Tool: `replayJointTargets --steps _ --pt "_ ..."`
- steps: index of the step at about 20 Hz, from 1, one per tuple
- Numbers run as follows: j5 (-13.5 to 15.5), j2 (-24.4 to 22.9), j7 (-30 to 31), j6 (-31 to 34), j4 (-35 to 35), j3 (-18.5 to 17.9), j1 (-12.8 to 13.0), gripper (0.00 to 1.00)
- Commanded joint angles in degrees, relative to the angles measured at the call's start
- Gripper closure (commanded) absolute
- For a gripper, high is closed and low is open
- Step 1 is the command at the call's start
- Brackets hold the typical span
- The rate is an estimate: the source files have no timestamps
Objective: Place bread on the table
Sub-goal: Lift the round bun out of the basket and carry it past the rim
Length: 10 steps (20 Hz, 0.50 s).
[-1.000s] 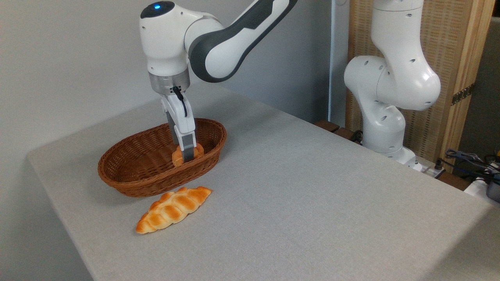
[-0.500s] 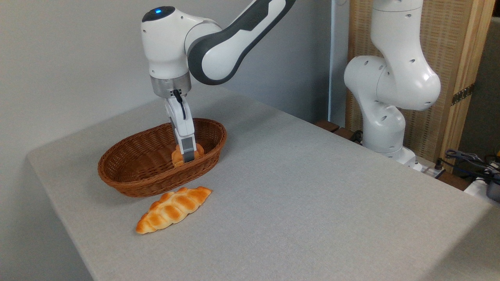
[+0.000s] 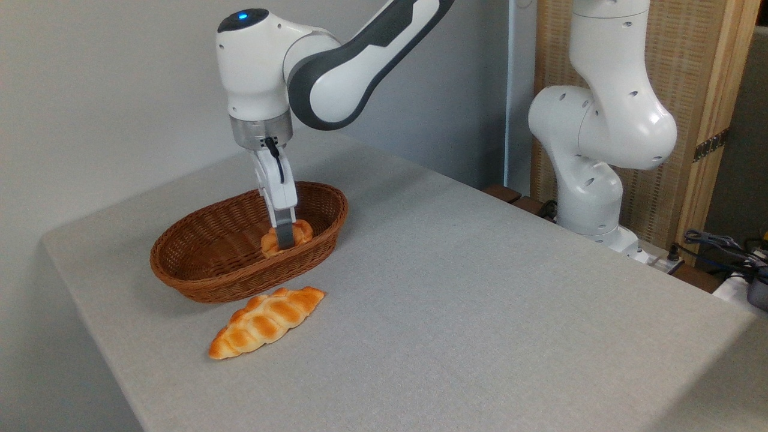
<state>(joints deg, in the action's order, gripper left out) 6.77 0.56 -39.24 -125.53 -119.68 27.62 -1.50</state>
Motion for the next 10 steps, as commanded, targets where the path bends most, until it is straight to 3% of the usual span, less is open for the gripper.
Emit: replayJointTargets --steps 1,3,4,7,10 --pt "4.9 0.0 2.7 2.6 5.8 -3.6 -0.3 0.91" --pt "9.3 -0.1 2.6 4.5 9.3 -6.3 -0.3 0.85" --pt "10.1 -0.1 2.3 5.6 11.0 -8.1 -0.3 0.84" --pt "9.4 -0.7 -0.2 12.9 16.1 -12.0 -0.3 0.80" --pt "6.8 -6.2 -13.4 23.2 15.2 -16.3 -0.3 0.70"
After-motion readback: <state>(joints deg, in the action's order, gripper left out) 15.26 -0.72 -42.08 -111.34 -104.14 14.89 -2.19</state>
